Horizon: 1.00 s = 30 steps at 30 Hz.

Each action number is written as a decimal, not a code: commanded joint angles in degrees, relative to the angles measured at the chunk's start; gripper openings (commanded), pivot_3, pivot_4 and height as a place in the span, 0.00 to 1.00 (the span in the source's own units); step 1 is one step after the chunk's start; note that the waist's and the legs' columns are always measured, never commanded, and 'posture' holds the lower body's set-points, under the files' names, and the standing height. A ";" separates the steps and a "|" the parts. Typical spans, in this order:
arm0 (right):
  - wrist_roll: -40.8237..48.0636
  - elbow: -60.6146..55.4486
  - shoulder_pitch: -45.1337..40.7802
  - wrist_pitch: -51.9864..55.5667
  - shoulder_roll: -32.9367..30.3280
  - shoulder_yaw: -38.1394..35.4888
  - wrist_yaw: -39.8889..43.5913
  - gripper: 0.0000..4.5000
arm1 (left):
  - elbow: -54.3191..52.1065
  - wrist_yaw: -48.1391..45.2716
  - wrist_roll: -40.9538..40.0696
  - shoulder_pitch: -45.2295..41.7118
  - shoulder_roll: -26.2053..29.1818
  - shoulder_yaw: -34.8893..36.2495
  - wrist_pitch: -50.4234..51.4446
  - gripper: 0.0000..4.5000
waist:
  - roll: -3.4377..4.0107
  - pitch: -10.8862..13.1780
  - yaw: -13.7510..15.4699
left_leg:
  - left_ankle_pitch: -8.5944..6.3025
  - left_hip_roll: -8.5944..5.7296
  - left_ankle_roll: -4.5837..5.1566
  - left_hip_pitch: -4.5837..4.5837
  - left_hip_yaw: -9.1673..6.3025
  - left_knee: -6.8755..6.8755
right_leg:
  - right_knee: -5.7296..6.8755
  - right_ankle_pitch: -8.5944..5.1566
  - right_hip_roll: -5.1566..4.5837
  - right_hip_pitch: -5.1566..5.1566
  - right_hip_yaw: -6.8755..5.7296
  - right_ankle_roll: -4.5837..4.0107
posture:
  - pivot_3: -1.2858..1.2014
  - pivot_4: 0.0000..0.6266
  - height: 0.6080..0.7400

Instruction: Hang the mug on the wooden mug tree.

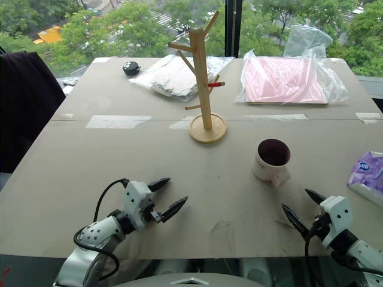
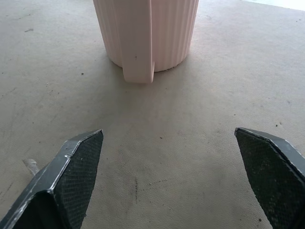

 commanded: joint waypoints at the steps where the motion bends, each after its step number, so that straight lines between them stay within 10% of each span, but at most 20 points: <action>1: 1.02 -2.41 0.41 0.39 -0.73 -1.59 0.47 0.99 | -0.04 -0.44 -0.63 2.08 0.45 -0.33 2.16 1.00 | 0.00 0.00 0.00 | 0.00 0.00 0.00 0.00 0.00 0.00 | 0.00 0.00 0.00 0.00 0.00 0.00 | 0.52 0.24 1.00; 18: -1.54 -5.90 0.22 1.53 2.23 2.11 -2.75 0.99 | 0.44 -3.08 -3.17 -0.14 0.77 0.41 3.63 1.00 | -0.07 0.06 0.21 | 0.00 -0.06 0.00 -0.03 -0.02 0.00 | -0.01 0.00 -0.01 -0.01 -0.02 0.01 | 0.52 0.24 1.00; 30: -10.65 -16.47 -1.30 4.59 18.32 7.71 -24.71 0.99 | -0.37 -18.27 -8.67 -13.23 6.52 -3.86 6.97 1.00 | -0.09 0.10 1.55 | 0.01 -0.06 -0.01 -0.31 -0.08 0.04 | 0.02 0.01 -0.23 -0.33 -0.15 0.00 | 0.52 0.24 1.00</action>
